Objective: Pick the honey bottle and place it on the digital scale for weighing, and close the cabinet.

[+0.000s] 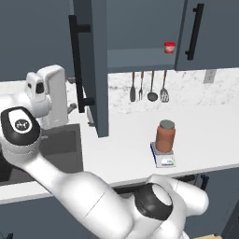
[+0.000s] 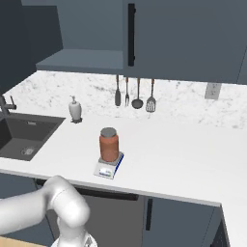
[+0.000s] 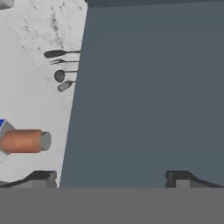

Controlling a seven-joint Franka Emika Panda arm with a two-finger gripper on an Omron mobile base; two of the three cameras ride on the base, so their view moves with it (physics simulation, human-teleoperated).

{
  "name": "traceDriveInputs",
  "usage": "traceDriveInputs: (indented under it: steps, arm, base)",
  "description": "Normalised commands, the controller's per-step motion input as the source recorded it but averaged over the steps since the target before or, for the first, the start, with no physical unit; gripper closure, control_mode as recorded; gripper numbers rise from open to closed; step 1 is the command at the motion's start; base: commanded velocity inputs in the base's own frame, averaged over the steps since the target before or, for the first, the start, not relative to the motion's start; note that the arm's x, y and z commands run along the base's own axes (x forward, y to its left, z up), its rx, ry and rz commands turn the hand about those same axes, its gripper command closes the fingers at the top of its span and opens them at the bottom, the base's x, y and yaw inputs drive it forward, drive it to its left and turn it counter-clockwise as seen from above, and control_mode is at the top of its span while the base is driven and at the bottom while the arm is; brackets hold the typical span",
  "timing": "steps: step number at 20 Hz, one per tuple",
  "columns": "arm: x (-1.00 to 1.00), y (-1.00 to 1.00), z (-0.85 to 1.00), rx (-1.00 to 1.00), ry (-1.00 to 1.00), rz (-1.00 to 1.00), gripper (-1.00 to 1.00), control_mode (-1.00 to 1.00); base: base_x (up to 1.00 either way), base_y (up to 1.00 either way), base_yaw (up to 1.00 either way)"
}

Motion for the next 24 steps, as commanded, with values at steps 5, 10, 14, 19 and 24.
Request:
traceDriveInputs:
  steps: [5,10,14,19,24]
  arm:
    - [0.17,-1.0,0.03,0.16,-0.03,0.0,-1.0,-1.0]
    - [0.64,-1.0,0.0,0.15,0.0,0.0,-1.0,-1.0]
    - [0.96,-1.0,0.0,0.16,0.0,0.0,-1.0,-1.0]
    - [0.99,-1.0,0.0,0.16,0.0,0.0,-1.0,-1.0]
    - [0.67,-0.96,0.07,0.13,-0.03,0.01,-1.0,-1.0]
  base:
    - [0.0,0.0,0.0]
    - [0.0,0.0,0.0]
    - [0.0,0.0,0.0]
    - [0.0,0.0,0.0]
    - [0.0,0.0,0.0]
